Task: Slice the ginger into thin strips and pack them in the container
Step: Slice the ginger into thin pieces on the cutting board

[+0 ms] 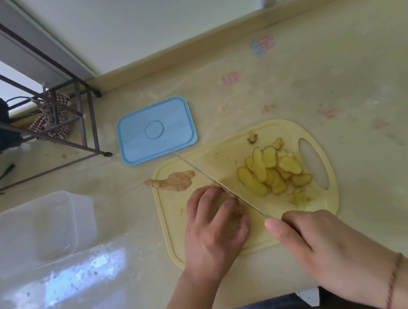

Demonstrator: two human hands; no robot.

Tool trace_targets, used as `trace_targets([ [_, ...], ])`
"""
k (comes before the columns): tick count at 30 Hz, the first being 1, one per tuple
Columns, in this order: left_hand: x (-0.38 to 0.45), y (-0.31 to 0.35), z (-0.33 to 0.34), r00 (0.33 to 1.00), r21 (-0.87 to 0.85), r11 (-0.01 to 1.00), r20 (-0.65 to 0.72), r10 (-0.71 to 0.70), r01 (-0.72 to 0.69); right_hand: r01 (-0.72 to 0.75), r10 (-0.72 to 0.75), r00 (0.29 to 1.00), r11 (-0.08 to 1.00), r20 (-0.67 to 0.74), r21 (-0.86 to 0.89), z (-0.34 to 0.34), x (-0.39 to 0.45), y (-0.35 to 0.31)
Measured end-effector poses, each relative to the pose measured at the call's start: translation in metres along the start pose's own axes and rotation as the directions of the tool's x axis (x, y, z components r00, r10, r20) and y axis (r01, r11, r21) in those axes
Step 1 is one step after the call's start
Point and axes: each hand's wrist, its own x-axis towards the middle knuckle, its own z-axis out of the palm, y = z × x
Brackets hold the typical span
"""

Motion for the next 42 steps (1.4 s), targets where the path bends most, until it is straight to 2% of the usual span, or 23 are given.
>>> trace_targets([
  [9, 0.001, -0.001, 0.000, 1.000, -0.022, 1.000, 0.015, -0.007, 0.007, 0.027, -0.027, 1.000, 0.999, -0.006, -0.046, 0.006, 0.001, 0.004],
  [15, 0.002, -0.004, -0.001, 1.000, -0.036, 0.999, 0.028, -0.003, 0.004, -0.027, 0.029, 0.998, 0.999, 0.054, -0.037, 0.004, 0.011, 0.001],
  [21, -0.001, -0.006, 0.001, 0.999, -0.030, 1.000, 0.037, -0.008, 0.009, 0.017, -0.017, 1.000, 1.000, 0.011, -0.011, 0.025, 0.029, 0.017],
  [26, -0.004, -0.007, 0.002, 1.000, -0.025, 1.000, 0.026, -0.010, 0.011, -0.002, 0.003, 1.000, 0.999, -0.031, 0.035, 0.015, 0.021, 0.014],
  [42, -0.001, -0.007, 0.002, 1.000, -0.062, 0.998, 0.009, 0.007, -0.007, 0.016, -0.016, 1.000, 1.000, 0.007, -0.008, 0.005, 0.004, 0.003],
])
